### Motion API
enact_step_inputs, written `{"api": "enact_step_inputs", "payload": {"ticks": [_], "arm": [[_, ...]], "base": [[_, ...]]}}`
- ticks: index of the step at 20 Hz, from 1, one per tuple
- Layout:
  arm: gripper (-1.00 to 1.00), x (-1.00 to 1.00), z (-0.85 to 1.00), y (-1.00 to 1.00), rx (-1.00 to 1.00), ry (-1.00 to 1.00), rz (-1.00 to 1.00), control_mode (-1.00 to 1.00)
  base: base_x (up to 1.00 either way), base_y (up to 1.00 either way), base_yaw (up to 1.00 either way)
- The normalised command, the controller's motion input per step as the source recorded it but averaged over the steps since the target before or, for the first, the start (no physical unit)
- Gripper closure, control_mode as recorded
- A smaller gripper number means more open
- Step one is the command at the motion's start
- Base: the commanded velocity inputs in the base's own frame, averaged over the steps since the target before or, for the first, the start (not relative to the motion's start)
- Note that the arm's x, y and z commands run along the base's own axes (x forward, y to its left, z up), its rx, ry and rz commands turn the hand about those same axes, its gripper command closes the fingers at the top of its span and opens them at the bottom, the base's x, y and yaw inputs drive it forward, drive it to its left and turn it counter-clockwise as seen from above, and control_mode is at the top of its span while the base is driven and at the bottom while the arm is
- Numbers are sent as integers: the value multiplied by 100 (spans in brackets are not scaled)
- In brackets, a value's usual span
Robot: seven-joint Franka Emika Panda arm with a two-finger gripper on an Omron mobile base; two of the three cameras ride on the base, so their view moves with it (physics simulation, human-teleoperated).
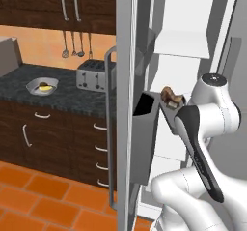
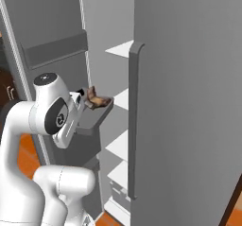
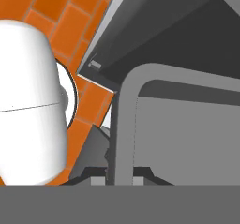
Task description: Take the meat container that has the steak and place it on the second highest rack of the freezer. Then take the vegetable container that has the mushroom and lemon wedge and place it on the highest rack of the freezer.
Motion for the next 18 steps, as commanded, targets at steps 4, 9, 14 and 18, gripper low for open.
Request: {"api": "enact_step_inputs", "payload": {"ticks": [4,9,14,18], "arm": [[100,0,0,0,0,0,0,100],[100,0,0,0,0,0,0,100],[100,0,0,0,0,0,0,100],[100,0,0,0,0,0,0,100]], "base": [[-21,-22,-2],[-20,-22,0],[9,-30,0],[36,-40,0]]}}
